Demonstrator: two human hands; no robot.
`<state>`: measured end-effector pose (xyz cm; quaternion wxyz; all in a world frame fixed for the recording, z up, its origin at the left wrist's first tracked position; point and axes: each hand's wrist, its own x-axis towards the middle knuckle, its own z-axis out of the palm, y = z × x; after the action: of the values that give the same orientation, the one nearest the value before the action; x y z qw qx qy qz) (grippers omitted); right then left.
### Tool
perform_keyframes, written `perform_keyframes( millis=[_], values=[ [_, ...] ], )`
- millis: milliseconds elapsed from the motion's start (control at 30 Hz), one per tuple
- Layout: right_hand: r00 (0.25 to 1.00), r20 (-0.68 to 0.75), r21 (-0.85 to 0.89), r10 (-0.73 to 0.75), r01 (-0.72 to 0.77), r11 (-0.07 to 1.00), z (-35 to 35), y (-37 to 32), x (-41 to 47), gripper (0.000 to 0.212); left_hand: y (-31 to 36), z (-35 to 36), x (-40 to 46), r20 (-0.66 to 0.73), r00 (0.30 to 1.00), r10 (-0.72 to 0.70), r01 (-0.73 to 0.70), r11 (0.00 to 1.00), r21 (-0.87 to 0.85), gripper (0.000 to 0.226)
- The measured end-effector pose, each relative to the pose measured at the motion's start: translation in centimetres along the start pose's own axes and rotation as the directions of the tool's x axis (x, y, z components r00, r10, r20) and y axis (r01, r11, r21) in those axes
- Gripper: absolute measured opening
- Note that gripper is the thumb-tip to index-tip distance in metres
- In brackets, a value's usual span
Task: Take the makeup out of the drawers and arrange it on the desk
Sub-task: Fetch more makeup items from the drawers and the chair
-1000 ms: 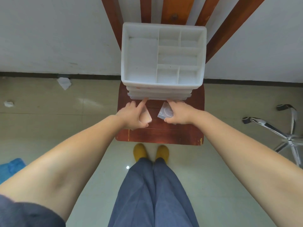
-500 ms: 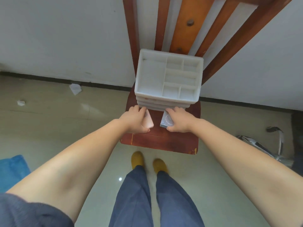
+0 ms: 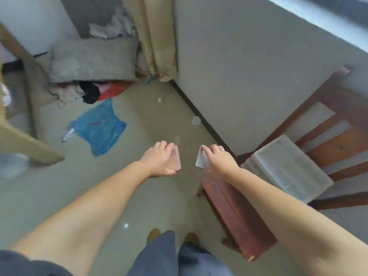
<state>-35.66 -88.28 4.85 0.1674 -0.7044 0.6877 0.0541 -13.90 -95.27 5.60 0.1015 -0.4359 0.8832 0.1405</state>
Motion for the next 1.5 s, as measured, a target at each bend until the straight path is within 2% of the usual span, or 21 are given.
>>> perform_keyframes(
  millis=[100, 233, 433, 633, 900, 1000, 1133, 1333, 1433, 1500],
  values=[
    [0.980, 0.008, -0.087, -0.199, 0.199, 0.976, -0.6, -6.9, 1.8, 0.066, -4.9, 0.1, -7.3, -0.046, 0.976, -0.211, 0.208, 0.976, -0.068, 0.091],
    [0.883, 0.052, -0.182, -0.467, 0.469, 0.865, -0.5, -17.9, 2.4, 0.072, -10.2, 1.5, -18.8, -0.071, 0.876, -0.478, 0.460, 0.870, -0.177, 0.095],
    [0.665, 0.134, -0.217, -0.735, 0.743, 0.633, 2.9, -35.6, -2.2, 0.075, -14.3, 6.1, -37.9, -0.059, 0.675, -0.735, 0.699, 0.664, -0.265, 0.093],
    [0.420, 0.239, -0.237, -0.875, 0.900, 0.367, 9.0, -53.4, -11.2, 0.077, -16.0, 11.8, -58.7, -0.007, 0.444, -0.896, 0.838, 0.418, -0.351, 0.091],
    [0.090, 0.328, -0.219, -0.940, 0.976, 0.017, 15.2, -74.6, -23.1, 0.072, -17.6, 16.5, -80.6, 0.014, 0.114, -0.993, 0.897, 0.097, -0.432, 0.089],
    [-0.010, 0.360, -0.222, -0.933, 0.970, -0.096, 16.8, -80.7, -25.1, 0.069, -18.5, 18.3, -85.8, 0.041, 0.024, -0.999, 0.897, 0.003, -0.442, 0.088],
    [-0.090, 0.393, -0.241, -0.915, 0.950, -0.197, 18.8, -88.6, -25.6, 0.065, -21.5, 20.3, -90.8, 0.065, -0.069, -0.995, 0.894, -0.091, -0.439, 0.087],
    [-0.218, 0.434, -0.204, -0.874, 0.921, -0.331, 20.5, -102.1, -24.7, 0.063, -30.0, 20.8, -96.9, 0.081, -0.216, -0.973, 0.851, -0.229, -0.472, 0.083],
    [-0.304, 0.459, -0.190, -0.835, 0.884, -0.427, 21.1, -108.4, -24.2, 0.063, -34.3, 20.6, -99.6, 0.096, -0.272, -0.958, 0.831, -0.284, -0.478, 0.085],
    [-0.335, 0.468, -0.183, -0.818, 0.868, -0.461, 21.5, -112.0, -24.2, 0.063, -36.5, 20.6, -101.2, 0.101, -0.313, -0.944, 0.802, -0.319, -0.505, 0.084]
  ],
)
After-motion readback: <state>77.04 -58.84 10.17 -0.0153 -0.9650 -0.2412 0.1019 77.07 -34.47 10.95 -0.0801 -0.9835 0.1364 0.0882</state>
